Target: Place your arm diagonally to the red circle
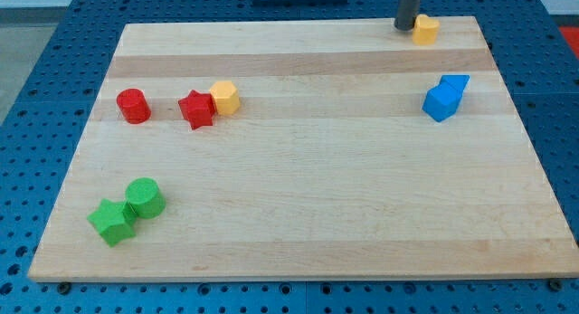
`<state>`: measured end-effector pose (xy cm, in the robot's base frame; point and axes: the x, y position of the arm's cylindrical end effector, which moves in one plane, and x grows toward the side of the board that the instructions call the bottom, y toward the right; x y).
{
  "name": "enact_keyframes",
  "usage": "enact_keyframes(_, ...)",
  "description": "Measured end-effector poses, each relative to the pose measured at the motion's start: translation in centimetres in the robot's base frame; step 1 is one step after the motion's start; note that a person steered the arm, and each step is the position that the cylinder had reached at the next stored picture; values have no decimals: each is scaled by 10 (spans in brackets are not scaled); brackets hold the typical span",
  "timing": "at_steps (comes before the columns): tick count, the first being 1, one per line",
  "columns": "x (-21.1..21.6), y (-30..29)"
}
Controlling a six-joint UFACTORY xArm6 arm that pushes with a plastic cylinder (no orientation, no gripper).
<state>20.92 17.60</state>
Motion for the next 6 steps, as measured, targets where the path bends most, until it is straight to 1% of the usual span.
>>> enact_keyframes(2,5,11)
enact_keyframes(3,5,-17)
enact_keyframes(4,10,-70)
enact_keyframes(6,43,-165)
